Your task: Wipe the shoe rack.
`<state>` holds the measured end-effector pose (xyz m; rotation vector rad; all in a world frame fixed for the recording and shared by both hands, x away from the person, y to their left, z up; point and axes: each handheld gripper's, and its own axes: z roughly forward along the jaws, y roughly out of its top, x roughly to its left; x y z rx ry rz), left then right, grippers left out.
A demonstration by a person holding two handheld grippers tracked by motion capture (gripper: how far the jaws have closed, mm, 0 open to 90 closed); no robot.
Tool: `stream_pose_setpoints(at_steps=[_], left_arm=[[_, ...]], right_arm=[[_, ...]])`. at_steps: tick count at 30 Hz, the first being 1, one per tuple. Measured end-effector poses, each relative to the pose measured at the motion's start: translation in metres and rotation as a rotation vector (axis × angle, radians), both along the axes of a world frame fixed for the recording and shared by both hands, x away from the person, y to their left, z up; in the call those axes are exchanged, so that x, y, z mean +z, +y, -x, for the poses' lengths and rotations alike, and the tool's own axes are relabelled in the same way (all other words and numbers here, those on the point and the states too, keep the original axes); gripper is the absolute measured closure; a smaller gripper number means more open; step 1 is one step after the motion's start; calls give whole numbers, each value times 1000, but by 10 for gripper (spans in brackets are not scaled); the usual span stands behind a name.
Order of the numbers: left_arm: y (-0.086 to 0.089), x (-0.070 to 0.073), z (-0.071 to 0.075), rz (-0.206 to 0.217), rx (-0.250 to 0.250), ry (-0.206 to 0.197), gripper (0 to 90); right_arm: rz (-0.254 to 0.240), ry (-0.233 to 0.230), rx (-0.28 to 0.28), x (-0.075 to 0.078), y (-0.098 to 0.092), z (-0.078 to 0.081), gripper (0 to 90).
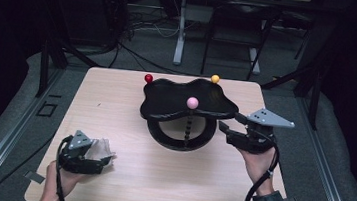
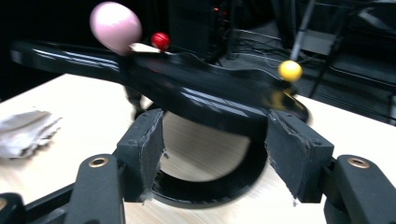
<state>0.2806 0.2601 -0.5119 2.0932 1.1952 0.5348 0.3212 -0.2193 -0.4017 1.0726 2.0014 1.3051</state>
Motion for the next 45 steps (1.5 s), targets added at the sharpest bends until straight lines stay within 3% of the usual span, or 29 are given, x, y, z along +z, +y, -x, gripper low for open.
stream_pose_setpoints(at_steps=[2, 7, 17, 22, 27, 35, 45], left_arm=[[9, -3, 3, -24, 24, 13, 131], [20, -10, 5, -27, 56, 35, 127], [23, -27, -7, -61, 60, 114, 122], [23, -36, -10, -65, 70, 142, 160], [22, -41, -15, -77, 58, 152, 226], [18, -47, -23, -73, 50, 165, 380], [12, -51, -26, -97, 39, 169, 602]], right_arm=[[9, -12, 8, 5, 8, -2, 344], [18, -13, 42, 17, 24, -10, 349], [73, 46, 145, 39, 61, -40, 342], [102, 79, 180, 39, 80, -54, 375], [102, 85, 186, 36, 85, -59, 494], [108, 100, 187, 30, 88, -60, 589], [110, 95, 187, 29, 89, -59, 601]])
